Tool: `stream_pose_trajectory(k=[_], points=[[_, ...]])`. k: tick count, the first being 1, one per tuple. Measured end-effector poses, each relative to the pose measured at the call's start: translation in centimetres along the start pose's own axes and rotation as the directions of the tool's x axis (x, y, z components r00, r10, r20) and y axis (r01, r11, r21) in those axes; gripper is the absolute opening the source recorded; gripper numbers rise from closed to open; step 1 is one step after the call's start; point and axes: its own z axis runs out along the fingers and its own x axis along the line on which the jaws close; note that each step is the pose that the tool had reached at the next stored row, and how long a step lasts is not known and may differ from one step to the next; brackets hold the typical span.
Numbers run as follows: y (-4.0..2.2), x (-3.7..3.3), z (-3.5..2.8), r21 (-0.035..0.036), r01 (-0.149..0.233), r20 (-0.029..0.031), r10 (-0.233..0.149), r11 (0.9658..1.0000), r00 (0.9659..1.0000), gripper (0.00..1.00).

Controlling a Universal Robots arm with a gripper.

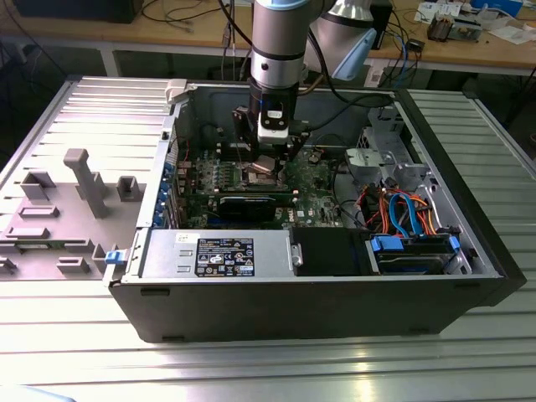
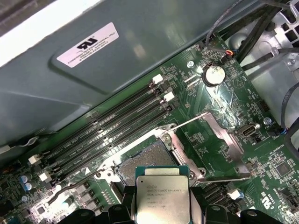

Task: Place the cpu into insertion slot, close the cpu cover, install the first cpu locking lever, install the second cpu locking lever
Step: 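Place the cpu into insertion slot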

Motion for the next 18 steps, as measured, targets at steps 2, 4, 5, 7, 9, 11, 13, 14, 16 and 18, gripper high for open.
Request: stream_pose_trajectory(k=[2,4,5,7,9,11,13,14,16,18], points=[[0.0,0.0,0.0,0.0,-0.002,-0.0001,0.002,1.0,1.0,0.55],[0.0,0.0,0.0,-0.0001,-0.005,-0.0001,0.005,1.0,1.0,0.55],[0.0,0.0,0.0,-0.0001,-0.007,-0.0002,0.007,1.0,1.0,0.55],[0.0,0.0,0.0,0.0,-0.01,-0.0002,0.01,0.9999,0.9999,0.55],[0.0,0.0,0.0,0.0,-0.012,-0.0003,0.012,0.9999,0.9999,0.55],[0.0,0.0,0.0,-0.0001,-0.014,-0.0003,0.014,0.9999,0.9999,0.55],[0.0,0.0,0.0,-0.0001,-0.017,-0.0003,0.017,0.9998,0.9998,0.55],[0.0,0.0,0.0,-0.0001,-0.018,-0.0004,0.018,0.9998,0.9998,0.55],[0.0,0.0,0.0,-0.0001,-0.02,-0.0004,0.02,0.9998,0.9998,0.55],[0.0,0.0,0.0,-0.0001,-0.022,-0.0004,0.022,0.9998,0.9998,0.55]])
